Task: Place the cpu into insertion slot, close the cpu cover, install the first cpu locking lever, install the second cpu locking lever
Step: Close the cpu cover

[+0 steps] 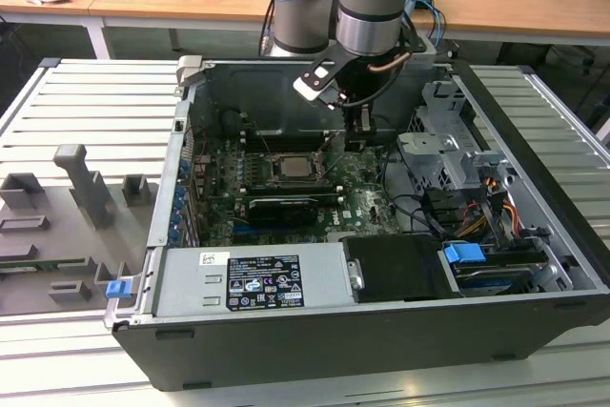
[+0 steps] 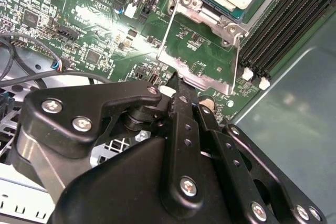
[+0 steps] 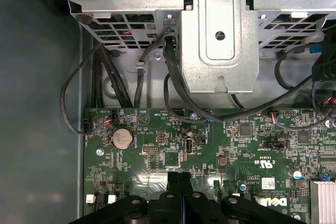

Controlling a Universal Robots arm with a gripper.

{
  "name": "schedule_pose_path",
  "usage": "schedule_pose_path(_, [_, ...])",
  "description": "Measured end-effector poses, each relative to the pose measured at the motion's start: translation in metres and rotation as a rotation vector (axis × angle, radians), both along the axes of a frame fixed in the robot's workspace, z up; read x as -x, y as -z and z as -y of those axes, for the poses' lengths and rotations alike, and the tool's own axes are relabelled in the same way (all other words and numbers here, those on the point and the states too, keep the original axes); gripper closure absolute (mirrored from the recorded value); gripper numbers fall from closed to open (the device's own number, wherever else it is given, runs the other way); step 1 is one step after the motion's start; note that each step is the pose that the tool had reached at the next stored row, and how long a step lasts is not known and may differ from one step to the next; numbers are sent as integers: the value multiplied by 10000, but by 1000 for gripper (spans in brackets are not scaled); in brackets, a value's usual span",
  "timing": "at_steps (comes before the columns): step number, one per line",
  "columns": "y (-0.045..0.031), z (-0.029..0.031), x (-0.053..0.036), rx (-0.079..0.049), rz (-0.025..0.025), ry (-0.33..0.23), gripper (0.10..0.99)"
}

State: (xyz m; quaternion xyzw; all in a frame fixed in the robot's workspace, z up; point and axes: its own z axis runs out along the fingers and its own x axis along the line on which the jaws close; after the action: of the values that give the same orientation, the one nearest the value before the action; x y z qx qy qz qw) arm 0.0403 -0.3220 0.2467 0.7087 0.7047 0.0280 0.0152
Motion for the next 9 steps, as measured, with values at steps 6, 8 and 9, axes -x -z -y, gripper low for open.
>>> schedule_pose_path(6, [0,0,64,0,-1,-2,980])
schedule_pose_path(8, [0,0,104,-1,1,0,980])
schedule_pose_path(9, [0,0,113,0,0,0,980])
